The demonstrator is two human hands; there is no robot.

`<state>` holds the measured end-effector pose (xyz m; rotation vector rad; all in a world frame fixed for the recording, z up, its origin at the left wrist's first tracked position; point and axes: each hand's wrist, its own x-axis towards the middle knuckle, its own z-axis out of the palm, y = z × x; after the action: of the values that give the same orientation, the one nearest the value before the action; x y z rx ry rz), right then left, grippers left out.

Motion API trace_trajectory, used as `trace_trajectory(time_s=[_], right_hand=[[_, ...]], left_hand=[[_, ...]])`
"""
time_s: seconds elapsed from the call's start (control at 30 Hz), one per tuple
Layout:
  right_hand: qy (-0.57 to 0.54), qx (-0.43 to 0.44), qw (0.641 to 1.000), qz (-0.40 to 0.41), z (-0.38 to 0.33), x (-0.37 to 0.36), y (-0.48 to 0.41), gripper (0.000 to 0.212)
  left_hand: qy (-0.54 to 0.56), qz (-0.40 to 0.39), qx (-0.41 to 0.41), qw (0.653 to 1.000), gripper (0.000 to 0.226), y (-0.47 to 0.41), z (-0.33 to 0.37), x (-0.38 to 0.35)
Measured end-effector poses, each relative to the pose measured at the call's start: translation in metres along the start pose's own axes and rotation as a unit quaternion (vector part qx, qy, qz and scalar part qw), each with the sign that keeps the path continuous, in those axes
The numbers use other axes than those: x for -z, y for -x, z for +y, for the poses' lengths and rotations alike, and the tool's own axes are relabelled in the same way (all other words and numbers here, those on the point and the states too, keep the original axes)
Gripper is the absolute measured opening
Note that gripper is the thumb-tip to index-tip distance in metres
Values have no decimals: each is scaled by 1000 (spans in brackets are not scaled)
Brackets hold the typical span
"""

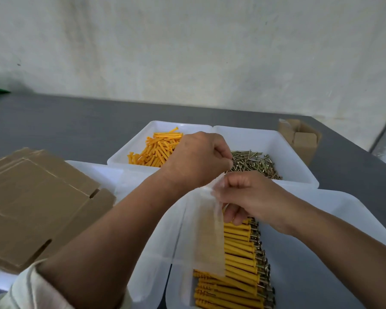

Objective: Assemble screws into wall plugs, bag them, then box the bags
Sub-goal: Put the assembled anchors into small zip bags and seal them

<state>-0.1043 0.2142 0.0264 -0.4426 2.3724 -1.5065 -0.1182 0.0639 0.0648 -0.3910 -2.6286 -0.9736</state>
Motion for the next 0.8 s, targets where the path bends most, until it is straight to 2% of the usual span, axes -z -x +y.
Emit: trace_trajectory(time_s=[0.13,0.23,0.3,0.37,0.43,0.57,0.7,0.8], right_hand=[[-41,-14,999,28,0,9,0,13],[-90,-16,994,56,-1,17,1,13],[-119,-10,990,76,-2,21,0,12],[-141,0,985,96,-1,23,-1,10],[-159,8,981,108,-1,24,-1,8],[-151,14,983,102,0,25,-1,5],[-175,5,980,93,-2,32,-1,31],[-192,-24,977,89,-3,36,-2,38]], left_hand=[[50,94,57,993,9,-5,-15,5],[55,126,137,981,32,-7,-34,12],[154,88,202,963,36,-5,-45,18],[321,4,243,915,25,-1,-50,23],[398,-69,256,878,22,2,-52,25],[408,-116,225,877,9,4,-51,20],[410,-132,201,880,6,4,-50,20],[394,-176,186,883,4,8,-49,20]])
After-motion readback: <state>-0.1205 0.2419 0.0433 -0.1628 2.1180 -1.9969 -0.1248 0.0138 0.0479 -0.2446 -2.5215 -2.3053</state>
